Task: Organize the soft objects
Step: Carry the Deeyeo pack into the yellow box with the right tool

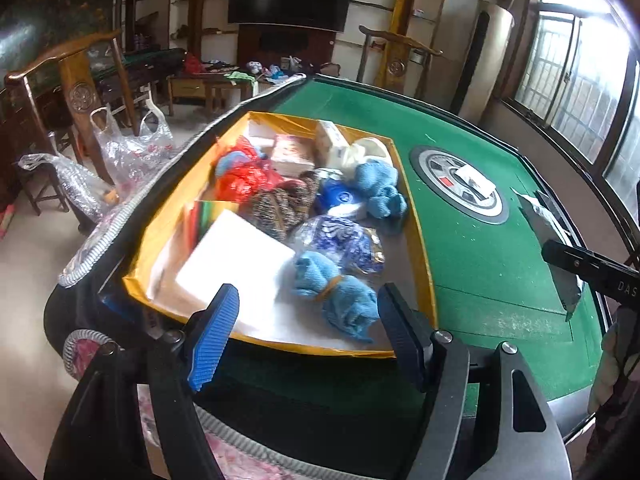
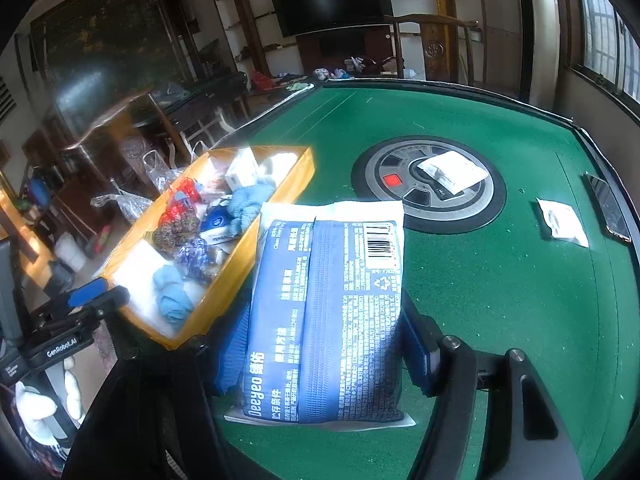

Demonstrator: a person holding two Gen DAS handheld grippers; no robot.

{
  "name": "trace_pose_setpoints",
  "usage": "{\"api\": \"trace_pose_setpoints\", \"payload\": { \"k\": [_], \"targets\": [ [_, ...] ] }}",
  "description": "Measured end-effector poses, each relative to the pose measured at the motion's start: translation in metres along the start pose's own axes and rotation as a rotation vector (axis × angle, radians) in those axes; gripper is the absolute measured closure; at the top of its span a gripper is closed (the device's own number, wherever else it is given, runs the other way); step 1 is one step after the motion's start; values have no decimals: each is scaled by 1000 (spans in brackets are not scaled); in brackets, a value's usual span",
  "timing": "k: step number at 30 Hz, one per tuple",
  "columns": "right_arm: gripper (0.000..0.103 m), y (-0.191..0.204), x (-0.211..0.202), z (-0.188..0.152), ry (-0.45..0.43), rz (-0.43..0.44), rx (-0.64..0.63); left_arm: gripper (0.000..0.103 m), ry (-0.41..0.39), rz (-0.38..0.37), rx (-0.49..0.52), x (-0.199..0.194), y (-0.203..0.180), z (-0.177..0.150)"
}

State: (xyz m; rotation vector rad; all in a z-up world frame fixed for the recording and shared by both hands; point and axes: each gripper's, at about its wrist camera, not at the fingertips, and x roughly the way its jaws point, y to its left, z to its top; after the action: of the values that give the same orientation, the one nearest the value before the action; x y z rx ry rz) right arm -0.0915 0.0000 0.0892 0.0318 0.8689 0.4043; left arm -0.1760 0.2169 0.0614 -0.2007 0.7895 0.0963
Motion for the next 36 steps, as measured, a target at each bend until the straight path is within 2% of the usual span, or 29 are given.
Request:
{"api": "trace_pose_setpoints", "payload": {
  "k": [6, 11, 21, 31, 36],
  "targets": [
    [42, 20, 10, 10, 13, 42, -22, 32, -25, 68, -121, -5, 52, 0],
    [42, 42, 25, 20, 40, 81, -46, 32, -39, 91, -189, -7, 78, -5],
    [42, 97, 78, 44, 126, 124, -114, 32, -29, 49, -212, 6, 94, -11],
    [42, 145, 133, 74, 202, 218, -93, 32, -20, 55, -260, 16, 118, -16],
    [41, 168, 163, 97, 223, 205, -98, 32, -27, 62, -261, 18, 124, -16]
  ]
}}
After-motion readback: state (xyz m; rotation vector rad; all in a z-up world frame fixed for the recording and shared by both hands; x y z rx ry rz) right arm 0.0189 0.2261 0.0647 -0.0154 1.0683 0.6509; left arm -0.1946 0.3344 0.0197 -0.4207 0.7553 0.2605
